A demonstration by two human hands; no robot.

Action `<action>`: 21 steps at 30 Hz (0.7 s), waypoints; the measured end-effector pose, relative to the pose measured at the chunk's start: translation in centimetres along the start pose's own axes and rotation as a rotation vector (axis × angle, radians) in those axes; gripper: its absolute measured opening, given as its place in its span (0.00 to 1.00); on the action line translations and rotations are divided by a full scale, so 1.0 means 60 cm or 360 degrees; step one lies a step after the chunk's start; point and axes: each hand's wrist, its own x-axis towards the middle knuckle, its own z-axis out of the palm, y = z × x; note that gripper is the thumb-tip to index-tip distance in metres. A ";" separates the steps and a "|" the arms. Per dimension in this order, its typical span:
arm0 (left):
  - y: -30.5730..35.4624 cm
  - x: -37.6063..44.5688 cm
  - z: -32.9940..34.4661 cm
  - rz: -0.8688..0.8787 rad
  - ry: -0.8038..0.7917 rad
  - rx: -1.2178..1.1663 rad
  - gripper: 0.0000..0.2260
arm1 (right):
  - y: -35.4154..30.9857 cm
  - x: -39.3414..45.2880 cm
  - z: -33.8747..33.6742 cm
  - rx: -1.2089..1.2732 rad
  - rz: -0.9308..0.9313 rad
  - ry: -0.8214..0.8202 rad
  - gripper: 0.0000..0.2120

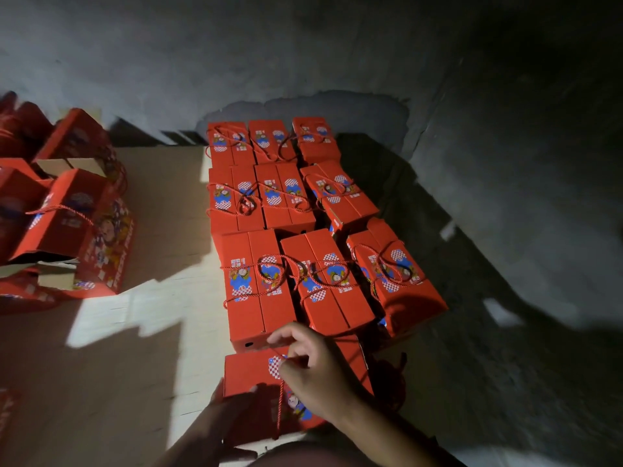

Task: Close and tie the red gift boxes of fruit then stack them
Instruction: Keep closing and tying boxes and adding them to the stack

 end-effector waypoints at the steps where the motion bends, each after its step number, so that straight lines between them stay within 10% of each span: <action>1: -0.001 0.007 0.004 -0.0001 0.0019 -0.0057 0.25 | 0.003 0.004 -0.002 0.0004 -0.0007 -0.0017 0.16; 21: -0.017 0.008 0.042 0.0138 0.0298 -0.0335 0.08 | 0.010 0.054 -0.012 -0.0021 -0.0092 -0.0186 0.14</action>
